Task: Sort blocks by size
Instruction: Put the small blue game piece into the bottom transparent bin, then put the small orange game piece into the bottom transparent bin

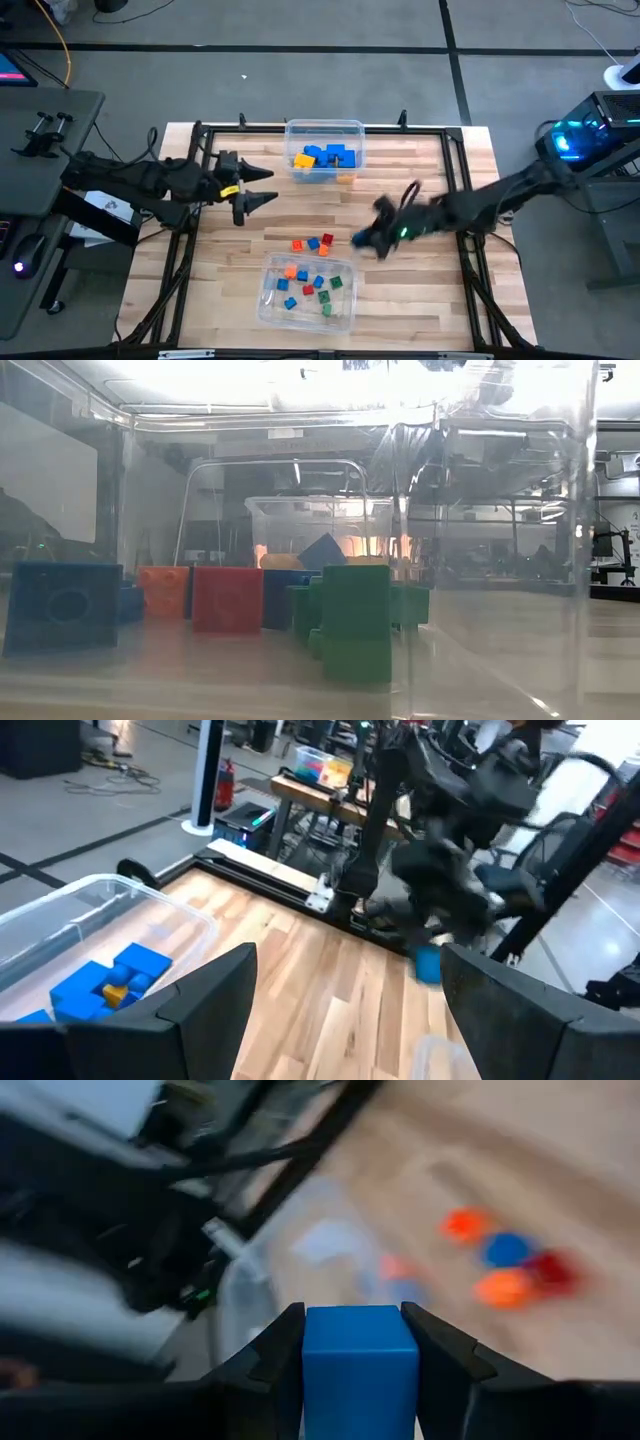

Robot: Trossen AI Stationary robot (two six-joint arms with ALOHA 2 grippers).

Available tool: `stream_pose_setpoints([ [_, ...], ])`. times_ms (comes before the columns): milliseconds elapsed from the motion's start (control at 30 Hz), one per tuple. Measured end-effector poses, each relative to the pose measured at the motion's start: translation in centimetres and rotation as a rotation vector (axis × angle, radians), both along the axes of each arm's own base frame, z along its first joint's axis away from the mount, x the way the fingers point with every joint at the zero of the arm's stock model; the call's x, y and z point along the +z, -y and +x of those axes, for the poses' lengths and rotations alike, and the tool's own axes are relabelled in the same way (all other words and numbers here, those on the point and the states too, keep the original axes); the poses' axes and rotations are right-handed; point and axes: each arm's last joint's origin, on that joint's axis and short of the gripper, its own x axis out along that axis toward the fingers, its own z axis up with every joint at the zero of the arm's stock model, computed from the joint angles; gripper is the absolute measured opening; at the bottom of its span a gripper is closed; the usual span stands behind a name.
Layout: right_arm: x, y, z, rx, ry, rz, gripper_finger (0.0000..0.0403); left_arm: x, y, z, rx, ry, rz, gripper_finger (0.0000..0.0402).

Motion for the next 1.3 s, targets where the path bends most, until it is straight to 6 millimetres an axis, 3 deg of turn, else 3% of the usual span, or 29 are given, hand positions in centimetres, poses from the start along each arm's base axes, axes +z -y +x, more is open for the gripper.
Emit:
stream_pose_setpoints([
  [167, -2.1, -4.9, 3.9, 0.129, -0.011, -0.016, 0.0129, -0.2, -0.4, 0.4, -0.037, -0.017, -0.012, 0.0298],
  [333, -2.2, -7.1, 7.5, 0.25, -0.101, -0.134, 0.013, -0.6, -0.8, 0.6, -0.069, -0.057, -0.009, 0.0298],
  [400, -2.0, -7.5, 8.4, 0.257, -0.201, -0.178, 0.0162, -0.9, -1.0, 0.7, -0.08, -0.083, -0.007, 0.0298],
  [533, -1.1, -7.4, 9.4, 0.287, -0.372, -0.279, 0.0276, -1.7, -1.2, 1.0, -0.122, -0.156, -0.037, 0.0298],
  [667, 1.3, -7.0, 9.6, 0.264, -0.386, -0.348, 0.0341, -3.1, -1.3, 2.2, -0.161, -0.254, -0.061, 0.0298],
  [800, 4.3, -6.0, 8.7, 0.195, -0.409, -0.442, 0.0351, -5.9, -1.1, 4.6, -0.269, -0.476, -0.078, 0.0298],
  [933, 6.6, -5.2, 7.6, 0.116, -0.437, -0.537, 0.0348, -10.4, -0.7, 7.4, -0.324, -0.812, -0.013, 0.0298],
  [1133, 7.4, -5.0, 7.5, 0.065, -0.421, -0.541, 0.0348, -16.1, -0.4, 11.4, -0.371, -0.972, 0.036, 0.0298],
  [1300, 7.1, -5.0, 7.4, 0.055, -0.447, -0.531, 0.0348, -18.3, -0.1, 13.8, -0.438, -0.903, -0.06, 0.0298],
])
